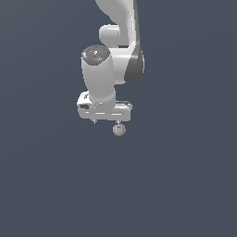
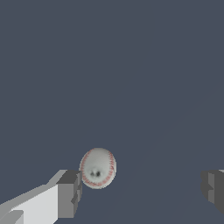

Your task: Pick up the object and move it to a goal position.

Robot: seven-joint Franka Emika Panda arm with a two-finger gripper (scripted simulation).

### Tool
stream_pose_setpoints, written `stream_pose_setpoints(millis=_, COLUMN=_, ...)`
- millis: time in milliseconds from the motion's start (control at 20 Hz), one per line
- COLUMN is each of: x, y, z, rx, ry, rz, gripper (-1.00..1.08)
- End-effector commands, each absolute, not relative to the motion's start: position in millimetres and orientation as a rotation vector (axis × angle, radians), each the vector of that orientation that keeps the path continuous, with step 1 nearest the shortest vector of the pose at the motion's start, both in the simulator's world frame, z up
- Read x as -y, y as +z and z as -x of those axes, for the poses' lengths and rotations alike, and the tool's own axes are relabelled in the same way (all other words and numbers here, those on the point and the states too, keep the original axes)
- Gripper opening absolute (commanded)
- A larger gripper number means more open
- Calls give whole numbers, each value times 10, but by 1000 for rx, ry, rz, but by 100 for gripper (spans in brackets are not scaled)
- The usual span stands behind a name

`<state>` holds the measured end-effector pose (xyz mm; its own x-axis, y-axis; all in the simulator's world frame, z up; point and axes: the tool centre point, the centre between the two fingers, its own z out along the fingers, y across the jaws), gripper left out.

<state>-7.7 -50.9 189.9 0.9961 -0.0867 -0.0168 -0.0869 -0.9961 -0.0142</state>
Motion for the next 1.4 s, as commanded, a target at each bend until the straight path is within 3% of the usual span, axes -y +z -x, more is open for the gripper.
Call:
stream_pose_setpoints(millis=0, x=499, y=1901, z=75, rx=-137, ry=25, rz=3123, gripper=100)
stream_pose_setpoints(millis=650, x=465, y=1811, z=118, rx=10, ry=24, rz=3130, gripper=100)
stream_pose_setpoints(millis=1350, x=307, y=1483, z=295, rx=581, ry=20, rz=3085, gripper=100)
